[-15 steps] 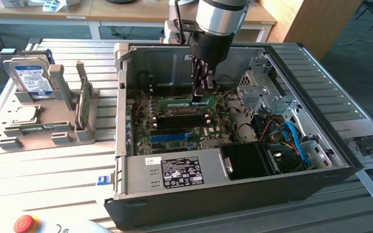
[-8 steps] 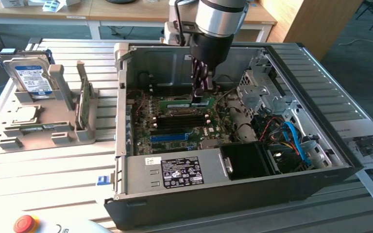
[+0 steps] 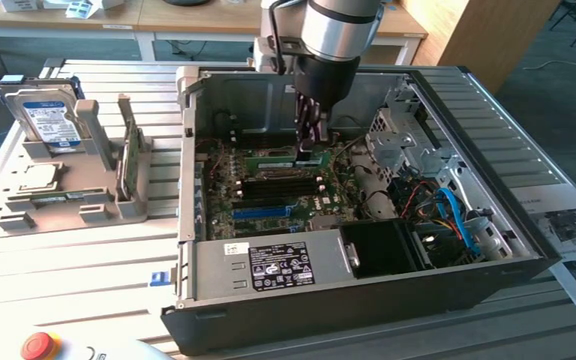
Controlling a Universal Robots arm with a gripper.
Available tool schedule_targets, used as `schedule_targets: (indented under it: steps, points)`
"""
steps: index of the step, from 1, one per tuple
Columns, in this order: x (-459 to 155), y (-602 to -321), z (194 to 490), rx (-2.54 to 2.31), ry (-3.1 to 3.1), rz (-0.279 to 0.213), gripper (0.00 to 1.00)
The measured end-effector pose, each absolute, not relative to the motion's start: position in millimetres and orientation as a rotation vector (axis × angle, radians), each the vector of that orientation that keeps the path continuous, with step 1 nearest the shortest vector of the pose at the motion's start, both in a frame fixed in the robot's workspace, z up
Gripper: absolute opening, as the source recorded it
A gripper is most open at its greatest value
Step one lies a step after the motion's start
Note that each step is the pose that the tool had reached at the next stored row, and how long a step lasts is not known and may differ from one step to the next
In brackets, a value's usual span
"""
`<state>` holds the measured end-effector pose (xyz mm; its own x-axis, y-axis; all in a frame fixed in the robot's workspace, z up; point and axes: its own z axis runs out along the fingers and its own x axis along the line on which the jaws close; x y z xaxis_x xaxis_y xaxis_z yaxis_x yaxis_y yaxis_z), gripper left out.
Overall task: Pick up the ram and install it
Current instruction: 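Insert the ram into the slot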
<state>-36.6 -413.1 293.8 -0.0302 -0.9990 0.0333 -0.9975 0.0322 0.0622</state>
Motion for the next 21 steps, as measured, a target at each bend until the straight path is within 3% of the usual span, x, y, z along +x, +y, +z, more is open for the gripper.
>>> schedule_targets:
  steps: [21]
  points:
    - [-37, -407, 270, 2.139, -2.208, -0.033, 0.12]
